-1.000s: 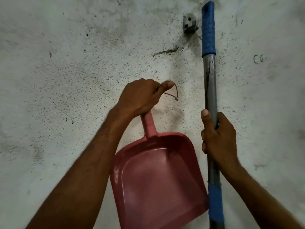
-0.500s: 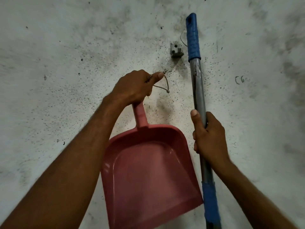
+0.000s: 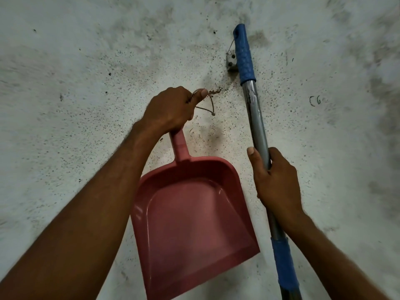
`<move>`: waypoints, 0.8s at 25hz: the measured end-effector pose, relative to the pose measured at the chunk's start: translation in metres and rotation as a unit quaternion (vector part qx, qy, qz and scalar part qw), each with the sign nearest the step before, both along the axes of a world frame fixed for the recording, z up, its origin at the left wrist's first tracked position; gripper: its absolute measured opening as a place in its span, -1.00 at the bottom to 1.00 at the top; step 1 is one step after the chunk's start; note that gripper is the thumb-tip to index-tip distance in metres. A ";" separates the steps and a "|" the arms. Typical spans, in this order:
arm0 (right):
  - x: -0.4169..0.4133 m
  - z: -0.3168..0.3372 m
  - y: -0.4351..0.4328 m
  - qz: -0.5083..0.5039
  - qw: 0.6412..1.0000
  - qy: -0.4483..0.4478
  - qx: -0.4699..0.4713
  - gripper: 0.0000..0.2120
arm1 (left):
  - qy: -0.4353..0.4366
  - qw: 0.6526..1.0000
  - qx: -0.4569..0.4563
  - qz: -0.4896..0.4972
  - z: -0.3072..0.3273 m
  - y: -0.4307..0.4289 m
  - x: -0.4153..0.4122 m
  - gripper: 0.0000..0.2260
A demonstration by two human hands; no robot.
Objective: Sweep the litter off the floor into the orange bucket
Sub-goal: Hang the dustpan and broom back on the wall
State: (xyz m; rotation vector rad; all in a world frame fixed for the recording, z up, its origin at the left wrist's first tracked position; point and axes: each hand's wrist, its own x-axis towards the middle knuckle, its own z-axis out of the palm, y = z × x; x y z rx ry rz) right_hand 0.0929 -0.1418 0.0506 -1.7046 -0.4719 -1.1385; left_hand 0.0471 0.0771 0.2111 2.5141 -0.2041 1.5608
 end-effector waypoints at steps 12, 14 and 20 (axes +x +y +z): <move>0.001 -0.077 -0.004 -0.011 0.999 0.035 0.013 -0.69 | 0.024 0.999 -0.005 -0.038 -0.025 0.017 0.007 -0.32; -0.003 -0.078 -0.004 -0.010 0.999 0.032 0.038 -0.70 | 0.021 0.999 -0.002 -0.046 -0.028 0.015 0.008 -0.33; 0.004 -0.059 0.001 0.019 0.998 0.039 0.049 -0.67 | 0.023 0.999 0.030 -0.030 -0.023 0.008 0.010 -0.31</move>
